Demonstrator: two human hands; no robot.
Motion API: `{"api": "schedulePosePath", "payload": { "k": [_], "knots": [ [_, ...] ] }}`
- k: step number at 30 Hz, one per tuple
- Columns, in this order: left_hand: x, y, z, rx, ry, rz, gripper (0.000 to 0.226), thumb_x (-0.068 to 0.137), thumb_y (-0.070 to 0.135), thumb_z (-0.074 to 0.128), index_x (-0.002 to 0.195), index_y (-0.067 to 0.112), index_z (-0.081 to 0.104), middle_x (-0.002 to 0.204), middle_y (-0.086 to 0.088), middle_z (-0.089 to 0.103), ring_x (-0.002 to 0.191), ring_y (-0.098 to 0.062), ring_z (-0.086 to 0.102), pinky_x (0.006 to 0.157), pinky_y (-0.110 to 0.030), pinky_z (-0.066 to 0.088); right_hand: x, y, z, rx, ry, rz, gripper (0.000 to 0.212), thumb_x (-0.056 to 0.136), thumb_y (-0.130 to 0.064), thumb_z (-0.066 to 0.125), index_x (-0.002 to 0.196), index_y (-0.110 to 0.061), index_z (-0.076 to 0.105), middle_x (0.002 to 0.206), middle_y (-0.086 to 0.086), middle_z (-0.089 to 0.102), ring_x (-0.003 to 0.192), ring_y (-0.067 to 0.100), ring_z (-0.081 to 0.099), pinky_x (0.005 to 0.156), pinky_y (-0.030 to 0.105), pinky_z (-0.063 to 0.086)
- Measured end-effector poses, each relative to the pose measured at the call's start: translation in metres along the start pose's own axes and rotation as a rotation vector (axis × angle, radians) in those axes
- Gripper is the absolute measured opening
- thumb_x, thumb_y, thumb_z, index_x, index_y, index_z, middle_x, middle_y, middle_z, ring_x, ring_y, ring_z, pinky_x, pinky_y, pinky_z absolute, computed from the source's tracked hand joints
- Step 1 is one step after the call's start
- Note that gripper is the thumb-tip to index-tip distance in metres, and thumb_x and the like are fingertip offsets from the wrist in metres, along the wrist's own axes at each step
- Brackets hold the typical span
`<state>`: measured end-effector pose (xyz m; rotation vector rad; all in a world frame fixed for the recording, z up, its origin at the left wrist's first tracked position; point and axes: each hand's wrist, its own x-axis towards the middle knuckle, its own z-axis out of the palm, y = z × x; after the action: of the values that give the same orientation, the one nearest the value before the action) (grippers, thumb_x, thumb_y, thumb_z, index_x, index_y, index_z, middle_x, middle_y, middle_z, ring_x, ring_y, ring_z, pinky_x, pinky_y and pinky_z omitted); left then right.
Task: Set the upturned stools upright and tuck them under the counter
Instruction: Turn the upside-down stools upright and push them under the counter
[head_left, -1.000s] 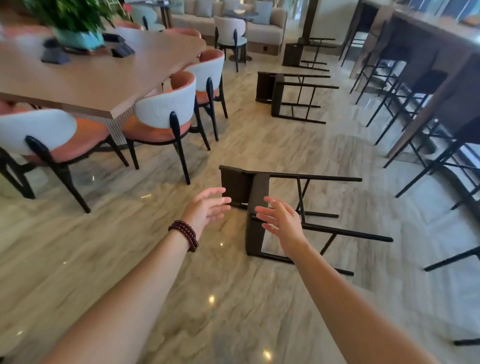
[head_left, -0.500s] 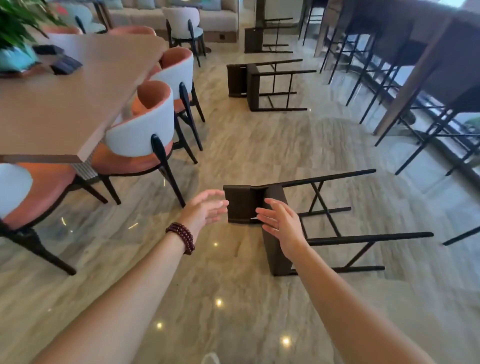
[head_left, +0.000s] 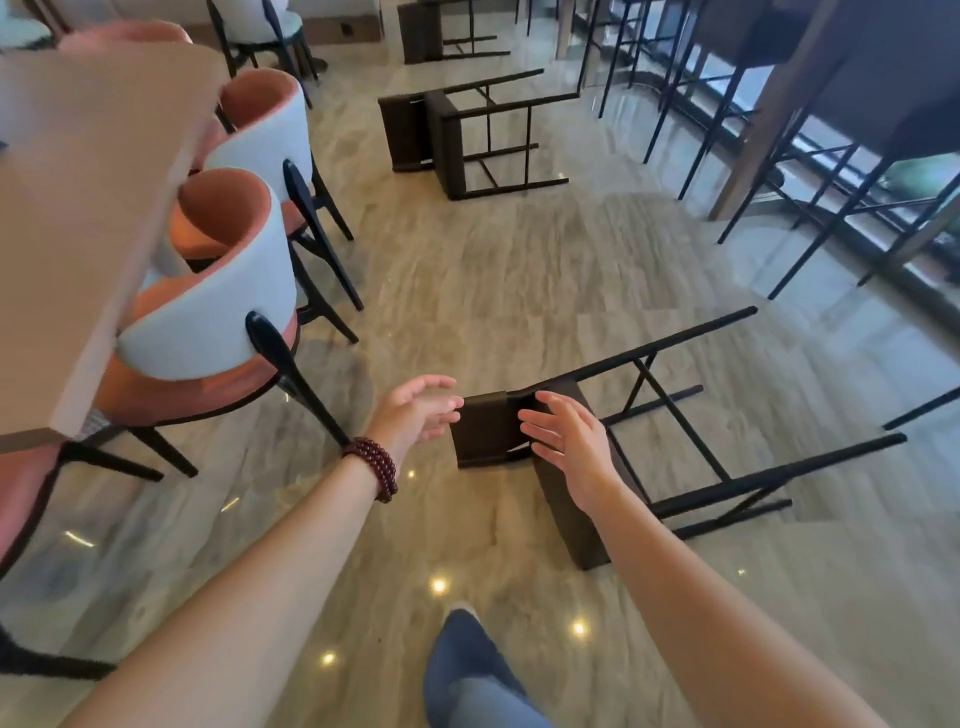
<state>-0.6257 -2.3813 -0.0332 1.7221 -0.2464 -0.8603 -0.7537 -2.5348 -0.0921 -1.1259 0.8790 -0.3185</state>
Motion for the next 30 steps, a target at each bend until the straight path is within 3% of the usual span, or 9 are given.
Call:
{"api": "schedulePosePath", "payload": {
  "k": [11, 20, 26, 30],
  "knots": [
    [0.148, 0.027, -0.031, 0.127, -0.152, -0.095, 0.023, 0.088, 0.009, 0.058, 0.108, 0.019, 0.062, 0.105, -0.001, 0.070, 0.101, -0.018, 0.065, 0.093, -0.035, 0.051, 0.103, -0.015, 0.058, 0.066, 0.153, 0.036, 0.023, 0.096, -0.033, 0.053, 0.113, -0.022, 0.066, 0.097, 0.000, 0.076, 0.096, 0.018, 0.070, 0.092, 0.041, 0.053],
    [0.260, 0.015, -0.051, 0.252, -0.393, -0.118, 0.019, 0.087, 0.001, 0.058, 0.098, 0.017, 0.061, 0.106, -0.009, 0.067, 0.091, -0.019, 0.063, 0.077, -0.029, 0.051, 0.151, 0.011, 0.111, 0.200, 0.413, 0.036, 0.023, 0.099, -0.031, 0.048, 0.114, -0.023, 0.064, 0.100, 0.001, 0.075, 0.099, 0.017, 0.069, 0.088, 0.035, 0.052],
    [0.326, -0.024, -0.074, 0.438, -0.552, -0.141, 0.019, 0.086, 0.003, 0.061, 0.090, 0.021, 0.062, 0.110, -0.012, 0.065, 0.105, -0.026, 0.061, 0.097, -0.043, 0.049, 0.178, 0.061, 0.163, 0.371, 0.644, 0.076, 0.022, 0.097, -0.030, 0.049, 0.112, -0.023, 0.065, 0.097, 0.001, 0.076, 0.097, 0.018, 0.070, 0.077, 0.030, 0.050],
    [0.361, -0.061, -0.066, 0.524, -0.621, -0.108, 0.017, 0.084, 0.006, 0.064, 0.093, 0.021, 0.062, 0.096, 0.000, 0.065, 0.103, -0.022, 0.061, 0.099, -0.041, 0.048, 0.207, 0.098, 0.180, 0.453, 0.719, 0.106, 0.020, 0.097, -0.030, 0.050, 0.110, -0.026, 0.065, 0.098, 0.001, 0.076, 0.098, 0.019, 0.070, 0.076, 0.030, 0.049]
  ]
}}
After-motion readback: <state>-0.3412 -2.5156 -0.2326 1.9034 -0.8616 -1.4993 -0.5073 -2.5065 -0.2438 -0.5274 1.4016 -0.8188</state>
